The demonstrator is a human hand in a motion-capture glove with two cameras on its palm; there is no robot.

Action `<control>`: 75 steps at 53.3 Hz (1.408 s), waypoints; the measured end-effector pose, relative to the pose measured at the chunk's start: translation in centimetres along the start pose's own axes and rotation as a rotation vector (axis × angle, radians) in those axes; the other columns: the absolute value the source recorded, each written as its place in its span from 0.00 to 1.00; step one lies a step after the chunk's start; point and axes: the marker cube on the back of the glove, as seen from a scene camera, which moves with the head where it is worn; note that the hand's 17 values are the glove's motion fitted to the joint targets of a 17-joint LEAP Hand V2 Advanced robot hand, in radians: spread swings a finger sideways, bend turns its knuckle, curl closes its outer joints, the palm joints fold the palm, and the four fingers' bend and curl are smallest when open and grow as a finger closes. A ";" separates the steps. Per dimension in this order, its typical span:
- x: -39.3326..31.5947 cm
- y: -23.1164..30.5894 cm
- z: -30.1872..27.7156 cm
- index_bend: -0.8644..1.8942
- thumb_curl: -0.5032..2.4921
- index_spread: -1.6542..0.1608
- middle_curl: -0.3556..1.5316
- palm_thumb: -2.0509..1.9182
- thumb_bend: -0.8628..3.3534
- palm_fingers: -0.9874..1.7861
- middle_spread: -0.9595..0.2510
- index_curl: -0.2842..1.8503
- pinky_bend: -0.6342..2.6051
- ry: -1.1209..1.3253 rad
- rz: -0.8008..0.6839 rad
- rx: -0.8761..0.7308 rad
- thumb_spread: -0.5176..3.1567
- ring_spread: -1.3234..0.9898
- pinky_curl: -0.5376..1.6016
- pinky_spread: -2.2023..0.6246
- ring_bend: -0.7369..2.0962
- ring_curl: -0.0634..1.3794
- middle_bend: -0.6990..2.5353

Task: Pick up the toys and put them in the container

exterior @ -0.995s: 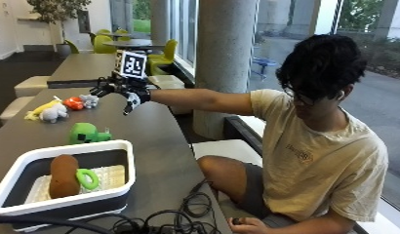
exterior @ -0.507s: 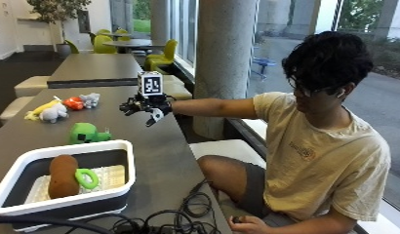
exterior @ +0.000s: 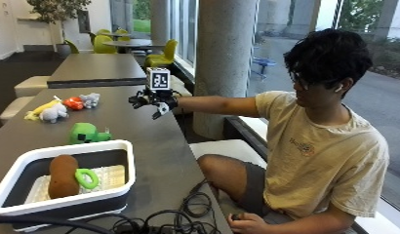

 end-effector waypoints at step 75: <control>0.1 0.1 -1.1 0.38 0.26 0.74 0.30 0.53 0.20 0.31 0.77 0.34 0.41 0.113 -0.127 0.015 0.53 0.56 0.42 0.79 0.31 0.15 0.26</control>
